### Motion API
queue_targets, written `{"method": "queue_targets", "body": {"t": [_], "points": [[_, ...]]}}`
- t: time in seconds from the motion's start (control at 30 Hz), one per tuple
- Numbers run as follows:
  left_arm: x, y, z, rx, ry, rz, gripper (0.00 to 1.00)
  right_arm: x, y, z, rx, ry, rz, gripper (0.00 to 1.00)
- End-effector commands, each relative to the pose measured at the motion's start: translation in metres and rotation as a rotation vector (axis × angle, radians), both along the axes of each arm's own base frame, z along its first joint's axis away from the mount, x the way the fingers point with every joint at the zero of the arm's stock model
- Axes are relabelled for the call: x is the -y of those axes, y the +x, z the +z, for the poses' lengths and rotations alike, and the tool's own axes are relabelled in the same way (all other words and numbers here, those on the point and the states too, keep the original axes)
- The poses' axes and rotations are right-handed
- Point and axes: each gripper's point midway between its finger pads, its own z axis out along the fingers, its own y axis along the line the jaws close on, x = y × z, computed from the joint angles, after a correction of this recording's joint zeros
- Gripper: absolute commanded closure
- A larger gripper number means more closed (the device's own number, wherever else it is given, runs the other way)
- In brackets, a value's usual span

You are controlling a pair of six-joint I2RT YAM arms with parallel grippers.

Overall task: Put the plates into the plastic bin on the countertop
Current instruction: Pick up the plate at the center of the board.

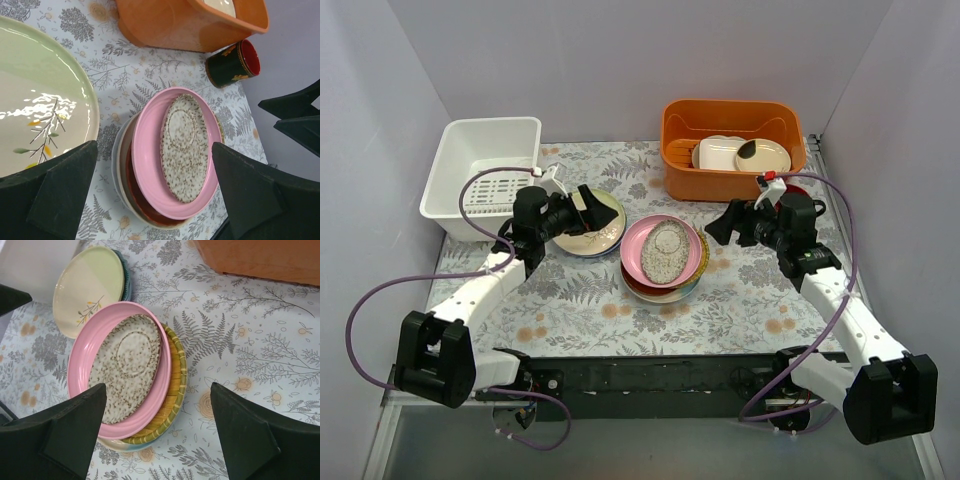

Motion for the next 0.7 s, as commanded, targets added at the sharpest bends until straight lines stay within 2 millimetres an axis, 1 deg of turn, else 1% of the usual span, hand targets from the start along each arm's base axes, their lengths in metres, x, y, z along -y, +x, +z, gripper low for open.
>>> {"method": "queue_targets", "body": {"t": [0.0,0.1,0.13,0.2,0.23,0.27,0.3,0.33,0.37,0.4,0.43,0.53,0.67], "points": [[-0.003,0.004,0.018,0.029,0.032,-0.001,0.02,-0.017,0.009,0.049,0.123,0.063,0.077,0.10],[-0.004,0.008,0.018,0.019,0.049,0.007,0.02,-0.025,0.011,0.053,0.119,0.066,0.106,0.12],[-0.005,0.008,0.011,-0.015,0.061,0.009,0.02,-0.029,0.010,0.053,0.114,0.064,0.122,0.14],[-0.005,0.008,0.010,-0.025,0.063,0.006,0.02,-0.037,0.012,0.058,0.118,0.065,0.144,0.16],[-0.004,0.007,0.011,-0.026,0.061,0.002,0.02,-0.043,0.008,0.052,0.087,0.053,0.163,0.17],[-0.004,0.007,0.011,-0.026,0.060,-0.001,0.02,-0.047,0.008,0.053,0.087,0.048,0.174,0.18],[-0.001,0.006,0.013,-0.023,0.055,-0.017,0.02,-0.051,0.010,0.049,0.072,0.043,0.180,0.18],[0.001,0.005,0.014,-0.022,0.050,-0.032,0.02,-0.056,0.009,0.051,0.071,0.040,0.192,0.20],[0.003,0.004,0.013,-0.028,0.048,-0.047,0.02,-0.058,0.009,0.049,0.056,0.035,0.195,0.22],[0.008,0.000,0.017,-0.022,0.037,-0.091,0.02,-0.061,0.009,0.044,0.037,0.031,0.202,0.23],[0.011,-0.002,0.020,-0.018,0.028,-0.116,0.02,-0.065,0.007,0.043,0.029,0.033,0.218,0.27],[0.022,-0.010,0.023,-0.008,0.004,-0.199,0.02,-0.072,0.004,0.035,-0.003,0.035,0.234,0.29],[0.025,-0.013,0.028,0.007,0.004,-0.216,0.02,-0.076,0.000,0.025,-0.034,0.031,0.240,0.31]]}}
